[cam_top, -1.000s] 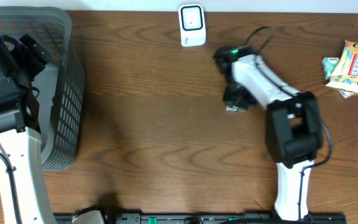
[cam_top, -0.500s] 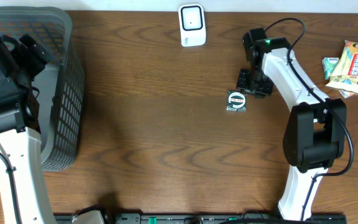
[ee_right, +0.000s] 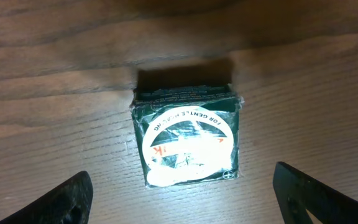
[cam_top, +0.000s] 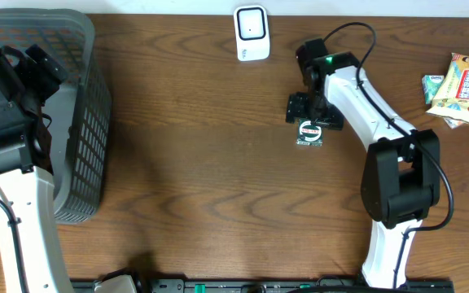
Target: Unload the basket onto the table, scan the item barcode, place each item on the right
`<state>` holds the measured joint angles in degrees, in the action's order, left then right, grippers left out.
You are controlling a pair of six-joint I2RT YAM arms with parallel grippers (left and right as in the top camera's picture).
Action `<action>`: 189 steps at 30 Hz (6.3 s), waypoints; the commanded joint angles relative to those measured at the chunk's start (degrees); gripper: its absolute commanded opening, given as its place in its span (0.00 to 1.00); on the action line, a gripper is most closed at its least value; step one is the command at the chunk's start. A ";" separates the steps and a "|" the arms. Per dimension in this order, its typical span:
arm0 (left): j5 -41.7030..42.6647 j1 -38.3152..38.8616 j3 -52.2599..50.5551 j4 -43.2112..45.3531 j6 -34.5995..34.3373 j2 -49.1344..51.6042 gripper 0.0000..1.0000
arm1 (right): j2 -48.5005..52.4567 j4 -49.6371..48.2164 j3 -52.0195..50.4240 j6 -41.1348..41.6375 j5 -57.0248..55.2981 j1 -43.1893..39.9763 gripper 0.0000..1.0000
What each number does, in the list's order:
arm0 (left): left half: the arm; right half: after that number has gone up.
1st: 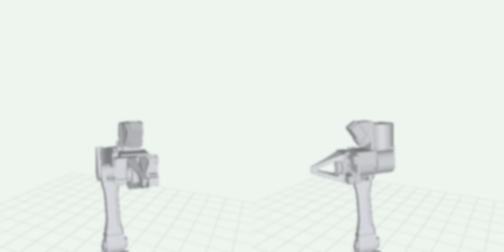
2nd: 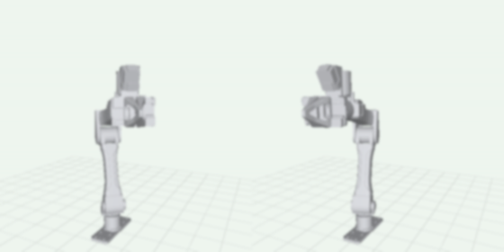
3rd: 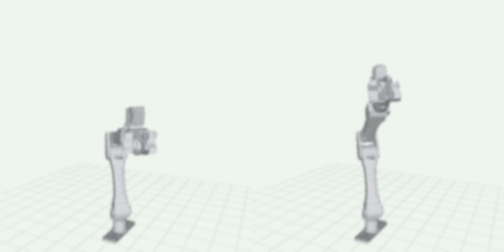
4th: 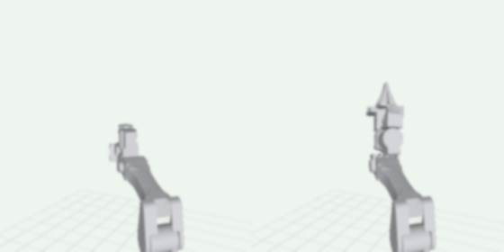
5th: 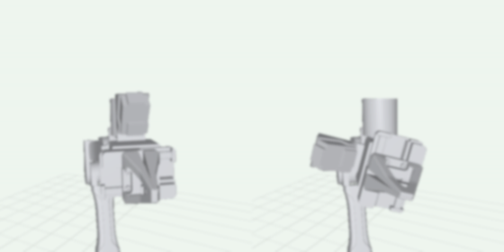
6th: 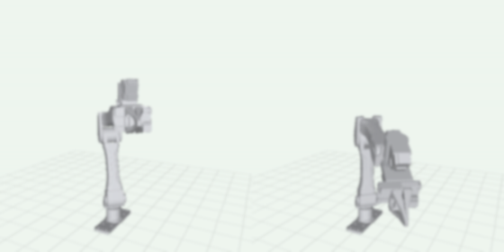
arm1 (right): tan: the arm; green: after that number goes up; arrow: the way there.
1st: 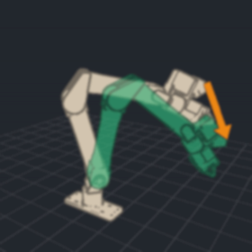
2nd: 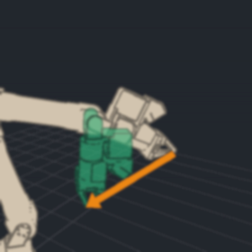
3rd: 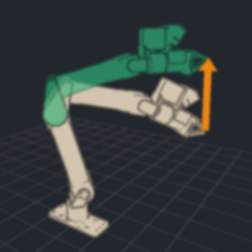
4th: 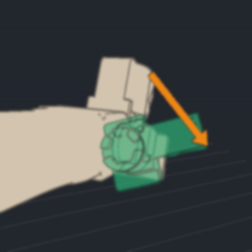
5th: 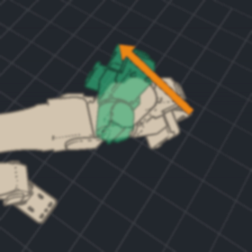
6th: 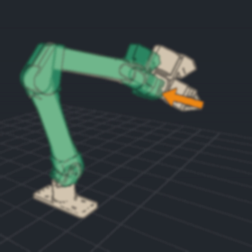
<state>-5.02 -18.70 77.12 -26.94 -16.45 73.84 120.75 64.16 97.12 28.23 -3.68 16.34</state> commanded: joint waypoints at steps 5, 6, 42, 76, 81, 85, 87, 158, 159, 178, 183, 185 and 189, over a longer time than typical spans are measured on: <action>-0.11 -0.26 0.90 0.00 0.57 0.24 0.98 | 1.44 -1.90 -3.39 0.37 -2.19 -0.17 0.95; -0.13 -0.26 0.90 0.00 0.57 0.24 0.98 | 1.44 -2.51 -4.02 0.35 -2.19 -0.17 0.95; -0.13 -0.26 0.90 -0.02 0.57 0.26 0.98 | 1.40 -22.32 3.32 -6.88 1.25 0.70 0.42; -0.13 -0.26 0.90 -0.02 0.57 0.26 0.98 | 21.07 -60.57 33.29 -19.87 -4.04 6.73 0.45; -0.11 -0.26 0.90 -0.02 0.57 0.26 0.98 | 23.08 -64.52 33.29 -23.19 -8.94 9.20 0.45; -0.13 -0.26 0.90 -0.02 0.57 0.26 0.98 | 23.80 -64.08 33.27 -23.17 -10.25 9.49 0.45; -0.13 -0.26 0.90 -0.02 0.57 0.26 0.98 | 24.70 -63.56 33.27 -23.21 -11.17 9.42 0.45; -0.11 -0.26 0.90 -0.02 0.57 0.26 0.98 | 4.15 -0.42 24.22 -18.60 -2.97 -32.00 0.99; -0.13 -0.26 0.90 0.00 0.57 0.26 0.98 | 2.49 0.39 24.22 -18.58 -1.79 -32.00 0.99; -0.13 -0.26 0.90 -0.02 0.57 0.26 0.98 | -40.94 16.24 5.88 -14.10 0.83 -16.57 0.99; -0.13 -0.26 0.90 -0.02 0.57 0.26 0.98 | -51.30 11.52 -7.13 -13.90 0.57 -9.46 0.99; -0.13 -0.26 0.90 -0.02 0.57 0.26 0.98 | -53.40 10.99 -10.64 -12.76 0.85 -8.04 0.99; -0.13 -0.26 0.90 -0.02 0.57 0.26 0.98 | -54.82 11.02 -16.04 -4.15 1.27 -7.17 0.99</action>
<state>-5.02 -18.70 77.12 -26.94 -16.45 73.84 66.04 75.50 84.23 16.73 -1.61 8.45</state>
